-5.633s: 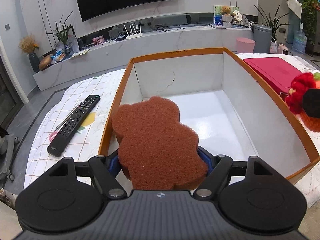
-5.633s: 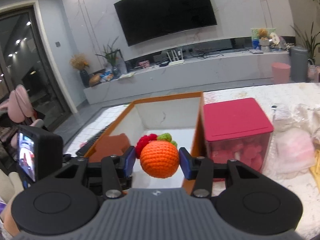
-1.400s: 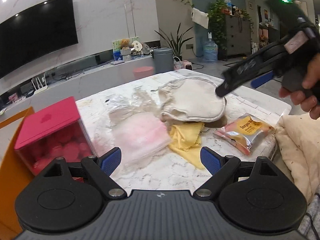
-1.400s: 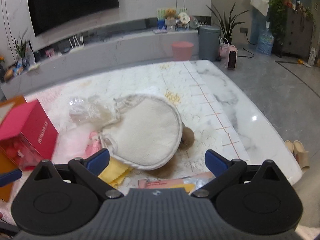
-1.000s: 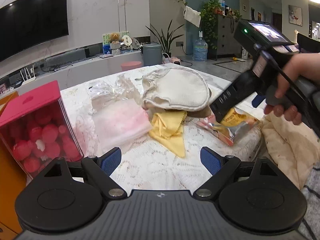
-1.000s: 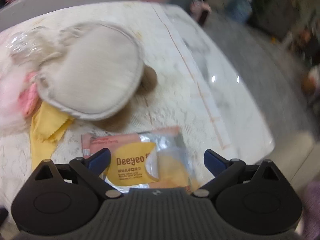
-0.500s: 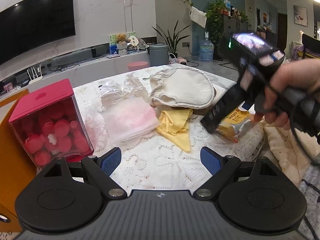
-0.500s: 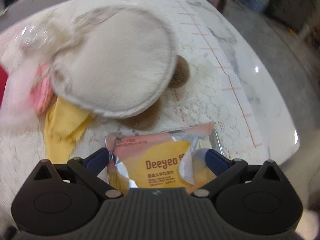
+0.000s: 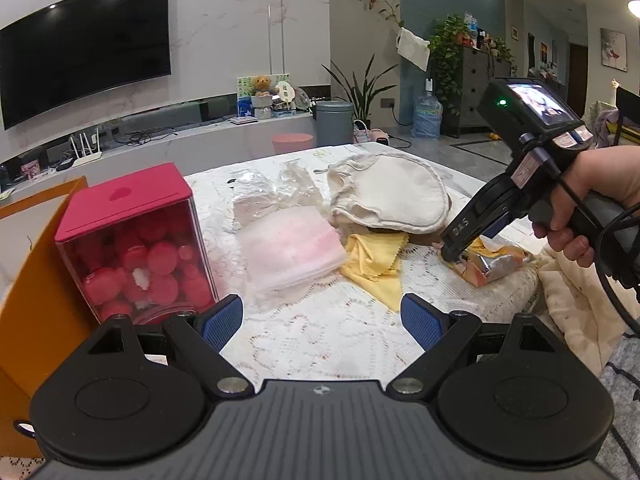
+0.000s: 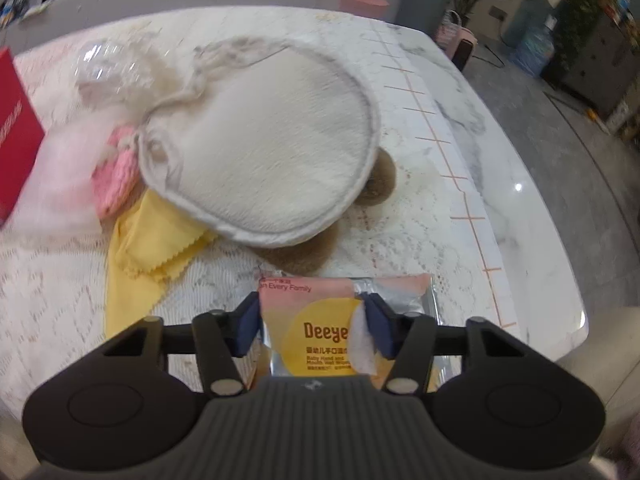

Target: Organize soft objects

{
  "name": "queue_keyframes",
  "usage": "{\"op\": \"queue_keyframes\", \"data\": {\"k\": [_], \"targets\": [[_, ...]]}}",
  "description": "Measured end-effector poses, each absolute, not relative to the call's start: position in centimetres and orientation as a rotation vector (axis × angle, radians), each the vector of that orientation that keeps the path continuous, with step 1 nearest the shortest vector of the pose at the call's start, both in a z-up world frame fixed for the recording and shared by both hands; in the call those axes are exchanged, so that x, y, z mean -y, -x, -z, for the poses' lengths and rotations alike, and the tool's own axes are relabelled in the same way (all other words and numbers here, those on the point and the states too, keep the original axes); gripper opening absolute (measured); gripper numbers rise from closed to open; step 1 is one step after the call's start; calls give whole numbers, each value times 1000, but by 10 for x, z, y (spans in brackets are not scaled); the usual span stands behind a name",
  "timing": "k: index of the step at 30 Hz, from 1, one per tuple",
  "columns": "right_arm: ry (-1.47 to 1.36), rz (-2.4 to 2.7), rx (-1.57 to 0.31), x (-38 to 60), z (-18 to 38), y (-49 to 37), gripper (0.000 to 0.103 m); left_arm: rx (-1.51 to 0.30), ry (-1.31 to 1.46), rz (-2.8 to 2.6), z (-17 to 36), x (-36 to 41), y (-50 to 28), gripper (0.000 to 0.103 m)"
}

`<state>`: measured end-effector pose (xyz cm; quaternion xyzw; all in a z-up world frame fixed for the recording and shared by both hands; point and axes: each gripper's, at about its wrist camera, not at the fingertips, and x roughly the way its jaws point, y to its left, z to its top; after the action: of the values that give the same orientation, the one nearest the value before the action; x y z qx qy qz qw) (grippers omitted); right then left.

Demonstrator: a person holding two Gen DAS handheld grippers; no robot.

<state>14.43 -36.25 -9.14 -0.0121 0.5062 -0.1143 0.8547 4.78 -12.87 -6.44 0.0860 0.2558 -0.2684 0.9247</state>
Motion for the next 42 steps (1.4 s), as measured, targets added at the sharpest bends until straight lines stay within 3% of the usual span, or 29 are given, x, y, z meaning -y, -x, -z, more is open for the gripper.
{"op": "queue_keyframes", "data": {"k": [8, 14, 15, 16, 17, 18, 23, 25, 27, 31, 36, 42], "targets": [[-22, 235, -1035, 367, 86, -140, 47, -529, -153, 543, 63, 122, -53, 103], [-225, 89, -924, 375, 60, -120, 41, -542, -151, 538, 66, 119, -55, 103], [-252, 52, -904, 375, 56, -117, 34, -546, -147, 539, 66, 119, -56, 103], [-278, 9, -887, 374, 53, -115, 15, -548, -146, 540, 67, 118, -56, 103], [-316, -39, -876, 374, 51, -115, 8, -549, -145, 540, 67, 118, -56, 103], [-348, -71, -868, 373, 50, -115, 8, -550, -145, 540, 68, 118, -56, 103], [-273, 80, -948, 371, 64, -125, 23, -545, -152, 541, 67, 117, -54, 103], [-296, 117, -962, 377, 65, -125, 49, -547, -149, 540, 67, 117, -54, 103], [-263, 170, -963, 378, 63, -123, 65, -551, -147, 542, 66, 117, -55, 103], [-299, 213, -974, 380, 63, -120, 86, -554, -122, 543, 64, 116, -57, 103], [-420, 420, -1026, 377, 75, -118, 95, -556, -106, 558, 58, 116, -54, 103], [-539, 541, -1020, 366, 84, -108, 95, -562, -76, 551, 53, 109, -56, 103]]}}
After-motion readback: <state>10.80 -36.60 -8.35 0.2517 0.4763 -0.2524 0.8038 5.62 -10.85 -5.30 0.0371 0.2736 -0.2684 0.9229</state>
